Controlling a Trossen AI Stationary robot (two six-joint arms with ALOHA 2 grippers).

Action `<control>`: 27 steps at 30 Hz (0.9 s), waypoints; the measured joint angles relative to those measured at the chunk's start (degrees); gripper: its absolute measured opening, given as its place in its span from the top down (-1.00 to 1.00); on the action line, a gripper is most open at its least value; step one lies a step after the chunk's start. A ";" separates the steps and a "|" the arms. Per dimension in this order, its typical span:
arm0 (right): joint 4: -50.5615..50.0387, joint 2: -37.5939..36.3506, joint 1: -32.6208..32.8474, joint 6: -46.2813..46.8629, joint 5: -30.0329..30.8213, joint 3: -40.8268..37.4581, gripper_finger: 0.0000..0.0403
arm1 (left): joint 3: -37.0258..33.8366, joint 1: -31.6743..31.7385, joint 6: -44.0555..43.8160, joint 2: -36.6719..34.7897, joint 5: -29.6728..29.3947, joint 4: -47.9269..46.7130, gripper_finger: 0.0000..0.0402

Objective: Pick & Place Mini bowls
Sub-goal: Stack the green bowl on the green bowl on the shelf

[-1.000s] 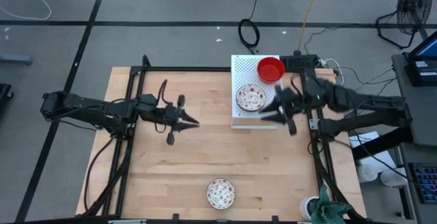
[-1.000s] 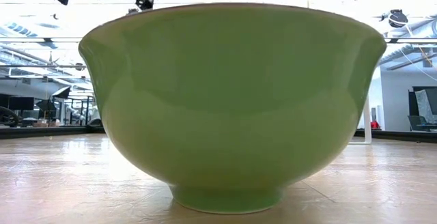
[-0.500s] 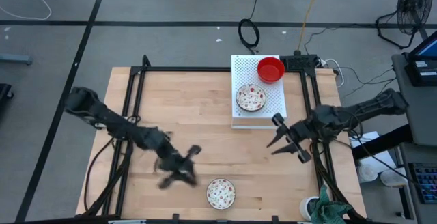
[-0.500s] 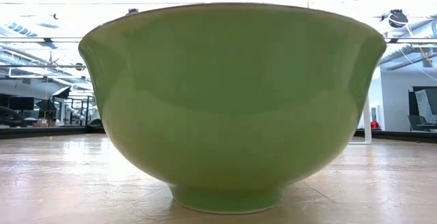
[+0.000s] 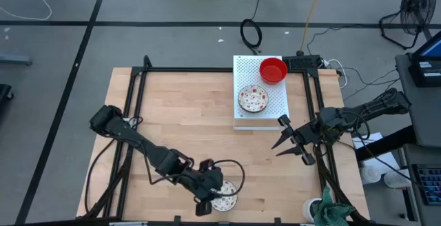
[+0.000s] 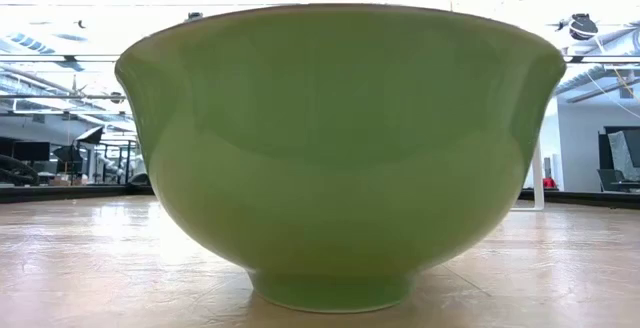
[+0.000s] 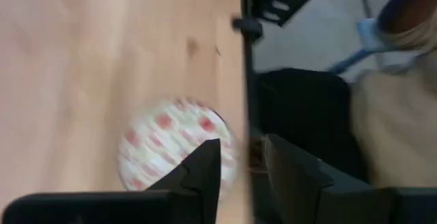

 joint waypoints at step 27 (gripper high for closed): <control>0.38 -2.49 -0.23 -6.14 -0.11 -0.03 0.47 | -0.86 -0.75 -38.08 11.22 4.51 -10.44 0.32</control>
